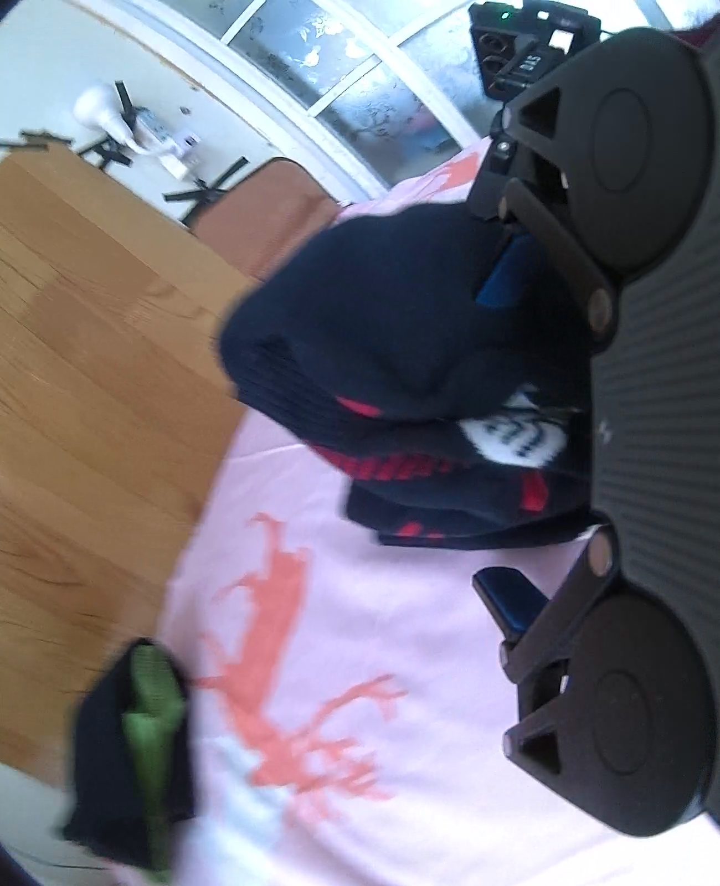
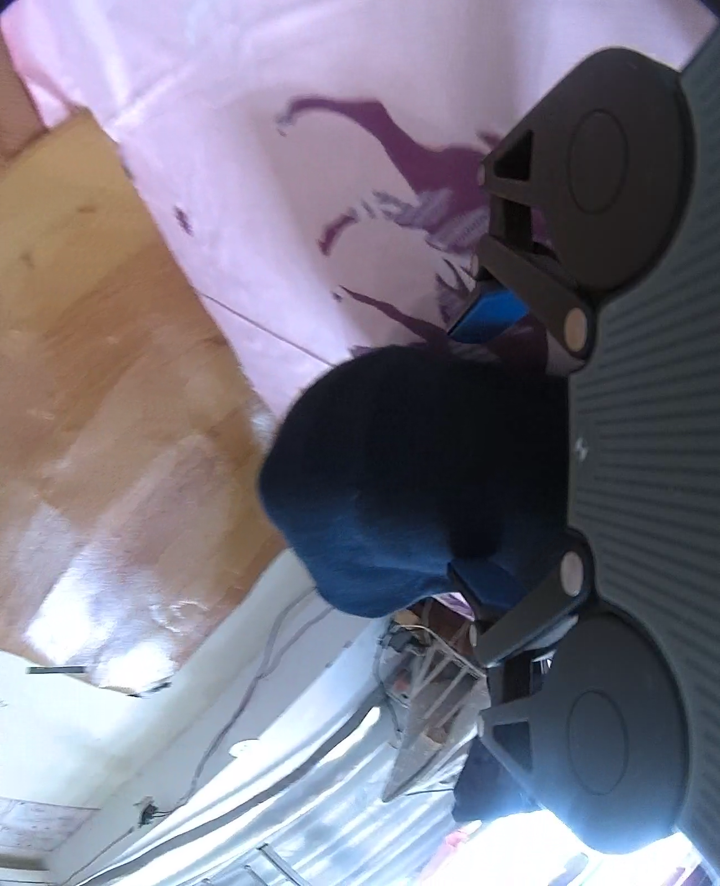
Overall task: Fold small clothes
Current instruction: 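Lift the sweater bundle with both grippers and place it on the brown cushion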
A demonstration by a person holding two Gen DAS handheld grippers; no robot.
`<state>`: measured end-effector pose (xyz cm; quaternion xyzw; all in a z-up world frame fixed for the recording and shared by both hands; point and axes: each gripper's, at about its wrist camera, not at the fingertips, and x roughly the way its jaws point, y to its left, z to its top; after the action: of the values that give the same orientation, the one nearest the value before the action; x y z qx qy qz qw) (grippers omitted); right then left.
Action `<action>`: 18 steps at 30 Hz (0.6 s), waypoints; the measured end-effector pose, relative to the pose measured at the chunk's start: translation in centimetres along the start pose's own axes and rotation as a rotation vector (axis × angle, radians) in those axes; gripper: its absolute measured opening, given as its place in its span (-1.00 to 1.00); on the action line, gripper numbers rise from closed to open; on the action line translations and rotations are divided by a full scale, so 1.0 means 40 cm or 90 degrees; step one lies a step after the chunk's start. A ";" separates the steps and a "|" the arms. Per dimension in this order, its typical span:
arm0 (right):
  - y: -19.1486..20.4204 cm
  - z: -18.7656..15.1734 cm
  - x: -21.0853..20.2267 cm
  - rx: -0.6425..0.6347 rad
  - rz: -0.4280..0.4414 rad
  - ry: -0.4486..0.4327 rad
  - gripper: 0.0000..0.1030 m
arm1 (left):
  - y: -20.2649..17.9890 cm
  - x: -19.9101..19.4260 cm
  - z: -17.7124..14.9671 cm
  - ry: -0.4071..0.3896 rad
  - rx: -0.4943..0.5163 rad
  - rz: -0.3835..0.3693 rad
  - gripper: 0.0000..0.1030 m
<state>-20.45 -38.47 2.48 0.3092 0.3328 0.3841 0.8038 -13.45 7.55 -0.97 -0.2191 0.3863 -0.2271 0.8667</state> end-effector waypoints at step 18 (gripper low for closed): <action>-0.025 0.187 -0.037 -0.093 -0.065 -0.060 0.28 | -0.306 0.273 0.199 0.026 0.117 -0.031 0.17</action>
<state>-14.98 -42.03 6.55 0.2499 0.2808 0.3511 0.8576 -3.54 -6.76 4.44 -0.1436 0.3762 -0.2870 0.8692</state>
